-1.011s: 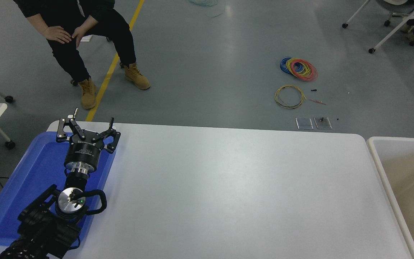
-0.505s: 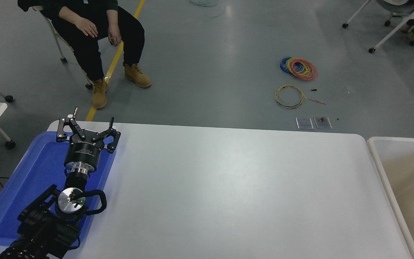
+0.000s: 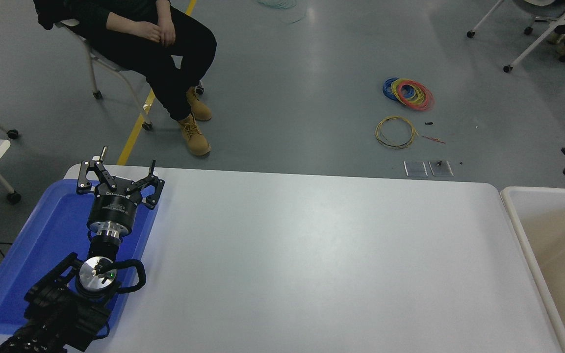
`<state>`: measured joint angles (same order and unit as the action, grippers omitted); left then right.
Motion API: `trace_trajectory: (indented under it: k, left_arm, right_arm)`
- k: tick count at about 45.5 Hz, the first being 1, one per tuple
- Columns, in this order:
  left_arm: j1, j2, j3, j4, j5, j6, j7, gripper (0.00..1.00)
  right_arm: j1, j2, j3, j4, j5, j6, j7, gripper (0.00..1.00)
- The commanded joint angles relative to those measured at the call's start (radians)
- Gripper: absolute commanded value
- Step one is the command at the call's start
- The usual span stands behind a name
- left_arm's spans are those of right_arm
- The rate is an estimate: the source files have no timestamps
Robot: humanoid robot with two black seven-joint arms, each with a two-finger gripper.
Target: Pick up paper ball place in dustbin
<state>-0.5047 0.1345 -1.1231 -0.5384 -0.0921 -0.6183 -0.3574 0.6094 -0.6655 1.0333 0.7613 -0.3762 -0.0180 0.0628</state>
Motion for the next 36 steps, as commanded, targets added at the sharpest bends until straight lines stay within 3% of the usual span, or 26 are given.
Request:
trace_trajectory:
  k: [1,19,23,31,36]
  left_arm:
    - [0.0,0.0,0.0,0.0,0.0,0.0,0.0,1.0]
    - [0.0,0.0,0.0,0.0,0.0,0.0,0.0,1.0]
    - [0.0,0.0,0.0,0.0,0.0,0.0,0.0,1.0]
    - [0.0,-0.001,0.0,0.0,0.0,0.0,0.0,1.0]
    - [0.0,-0.001,0.0,0.0,0.0,0.0,0.0,1.0]
  right_arm:
    - [-0.117,0.069,0.191,0.138,0.01,0.003,0.075,1.0]
    - [-0.224,0.187,0.257,0.162,0.008,0.09,0.107,1.0]
    - [-0.252,0.205,0.26,0.162,0.008,0.116,0.166,1.0]
    - [-0.283,0.23,0.251,0.155,0.007,0.144,0.336,1.0]
    - [-0.287,0.237,0.245,0.151,0.007,0.142,0.353,1.0]
